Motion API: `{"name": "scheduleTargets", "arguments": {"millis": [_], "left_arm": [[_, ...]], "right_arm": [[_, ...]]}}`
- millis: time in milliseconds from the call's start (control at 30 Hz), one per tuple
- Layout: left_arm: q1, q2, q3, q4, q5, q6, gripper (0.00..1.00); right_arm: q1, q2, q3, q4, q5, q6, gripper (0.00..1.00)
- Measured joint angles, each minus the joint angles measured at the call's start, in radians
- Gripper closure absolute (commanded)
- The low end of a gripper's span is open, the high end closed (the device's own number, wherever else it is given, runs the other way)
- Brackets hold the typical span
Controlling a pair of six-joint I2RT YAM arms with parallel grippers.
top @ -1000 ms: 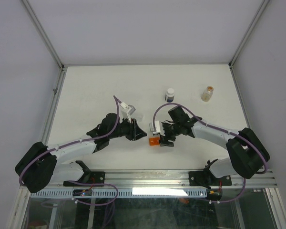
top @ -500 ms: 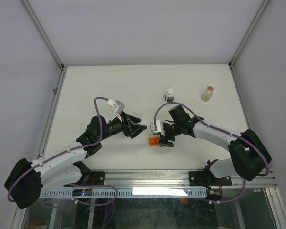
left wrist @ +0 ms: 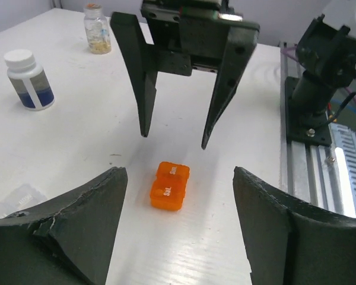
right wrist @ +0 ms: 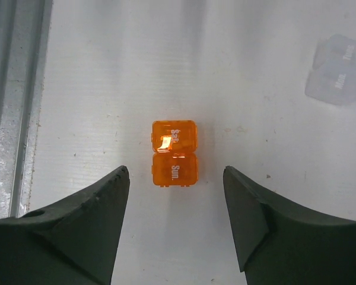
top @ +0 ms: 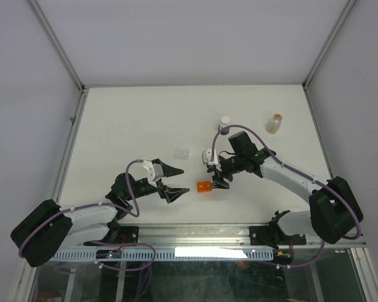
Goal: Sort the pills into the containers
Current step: Close the pill container at the center of the board.
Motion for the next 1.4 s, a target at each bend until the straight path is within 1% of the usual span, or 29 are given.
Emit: {"name": "scheduleTargets", "arguments": {"millis": [100, 133, 200, 333, 433, 500, 567, 700, 833, 933, 1033, 1167, 1400], "left_arm": [[-0.022, 0.056, -0.010, 0.074, 0.018, 0.091, 0.21], [-0.047, 0.086, -0.010, 0.104, 0.019, 0.142, 0.20], [-0.067, 0.113, -0.011, 0.124, 0.019, 0.180, 0.15], [-0.100, 0.239, -0.015, 0.203, -0.009, 0.275, 0.11], [-0.105, 0.339, -0.020, 0.268, -0.040, 0.307, 0.10], [-0.105, 0.428, -0.019, 0.326, -0.060, 0.321, 0.10], [-0.105, 0.525, -0.019, 0.388, -0.082, 0.328, 0.10], [-0.105, 0.672, -0.016, 0.486, -0.098, 0.331, 0.11], [-0.105, 0.773, 0.007, 0.499, -0.103, 0.332, 0.12], [-0.105, 0.816, 0.012, 0.500, -0.108, 0.332, 0.13], [-0.105, 0.830, 0.022, 0.504, -0.109, 0.331, 0.13], [-0.105, 0.846, 0.036, 0.507, -0.108, 0.328, 0.14], [-0.105, 0.847, 0.037, 0.507, -0.108, 0.327, 0.14]], "right_arm": [[-0.012, -0.009, 0.021, -0.011, -0.031, 0.020, 0.38], [-0.014, -0.011, 0.025, -0.012, -0.039, 0.027, 0.41], [-0.017, -0.012, 0.032, -0.012, -0.050, 0.042, 0.46], [-0.018, -0.012, 0.037, -0.017, -0.057, 0.079, 0.57], [-0.018, -0.010, 0.043, -0.023, -0.057, 0.099, 0.64], [-0.018, -0.004, 0.050, -0.030, -0.056, 0.111, 0.66], [-0.018, 0.002, 0.056, -0.034, -0.055, 0.117, 0.70], [-0.014, 0.014, 0.060, -0.035, -0.047, 0.127, 0.78], [0.013, 0.044, 0.060, -0.035, -0.036, 0.138, 0.86], [0.054, 0.085, 0.064, -0.035, -0.013, 0.150, 0.92], [0.097, 0.138, 0.083, -0.033, 0.031, 0.181, 0.96], [0.131, 0.179, 0.106, -0.029, 0.091, 0.222, 0.97], [0.159, 0.186, 0.136, -0.026, 0.178, 0.267, 0.99]]}}
